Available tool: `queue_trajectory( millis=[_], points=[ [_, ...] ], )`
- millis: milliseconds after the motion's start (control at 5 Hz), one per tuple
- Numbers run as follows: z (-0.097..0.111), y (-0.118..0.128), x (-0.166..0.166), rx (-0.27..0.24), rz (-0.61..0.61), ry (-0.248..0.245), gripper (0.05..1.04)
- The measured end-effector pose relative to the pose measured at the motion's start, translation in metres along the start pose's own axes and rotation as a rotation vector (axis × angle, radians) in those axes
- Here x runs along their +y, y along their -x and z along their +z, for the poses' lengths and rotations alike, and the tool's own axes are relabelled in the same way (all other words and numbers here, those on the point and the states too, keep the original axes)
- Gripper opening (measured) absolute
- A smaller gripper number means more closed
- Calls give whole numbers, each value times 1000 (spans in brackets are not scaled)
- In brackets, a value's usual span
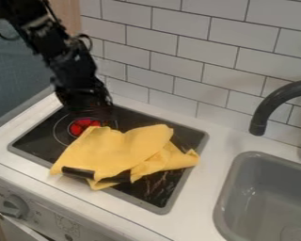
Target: Move the cloth from left to the right edge of the burner
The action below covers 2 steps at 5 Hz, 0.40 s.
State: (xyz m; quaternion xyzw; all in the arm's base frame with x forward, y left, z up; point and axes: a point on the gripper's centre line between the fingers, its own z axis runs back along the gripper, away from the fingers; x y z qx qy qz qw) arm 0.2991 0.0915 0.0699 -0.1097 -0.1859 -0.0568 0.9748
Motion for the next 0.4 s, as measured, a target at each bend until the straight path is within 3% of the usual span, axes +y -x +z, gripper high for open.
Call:
queue_trajectory(
  millis=[200,400],
  points=[
    [20,-4,4,-40,12,2,998],
    [21,-4,5,-44,15,-3,998]
  ],
)
